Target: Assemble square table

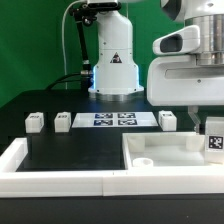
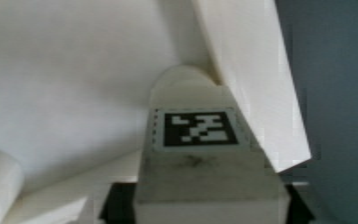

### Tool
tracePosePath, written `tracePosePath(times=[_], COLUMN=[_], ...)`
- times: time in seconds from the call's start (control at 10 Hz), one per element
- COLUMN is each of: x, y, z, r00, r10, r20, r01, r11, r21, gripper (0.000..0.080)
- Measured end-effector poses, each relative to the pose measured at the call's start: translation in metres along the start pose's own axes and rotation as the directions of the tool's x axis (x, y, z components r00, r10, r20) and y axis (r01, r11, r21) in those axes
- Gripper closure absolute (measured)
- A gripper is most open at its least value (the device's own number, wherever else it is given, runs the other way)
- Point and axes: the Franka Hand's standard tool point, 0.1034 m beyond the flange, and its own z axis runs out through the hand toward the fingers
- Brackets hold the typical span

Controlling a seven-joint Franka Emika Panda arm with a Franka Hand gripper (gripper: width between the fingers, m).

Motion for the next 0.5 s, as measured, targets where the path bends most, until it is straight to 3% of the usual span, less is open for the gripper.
tracePosePath(times=[0.3,0.5], x=[-0.0020,-0.0037], y=[0.0015,0.0011], z=[0.0004,0.0005], r00=[0.942,0.827], r10=[0.336,0.562], r20=[0.001,0.010], r01=[-0.336,-0.561], r11=[0.942,0.827], r21=[-0.010,-0.033], gripper=[0.0509,0.0509])
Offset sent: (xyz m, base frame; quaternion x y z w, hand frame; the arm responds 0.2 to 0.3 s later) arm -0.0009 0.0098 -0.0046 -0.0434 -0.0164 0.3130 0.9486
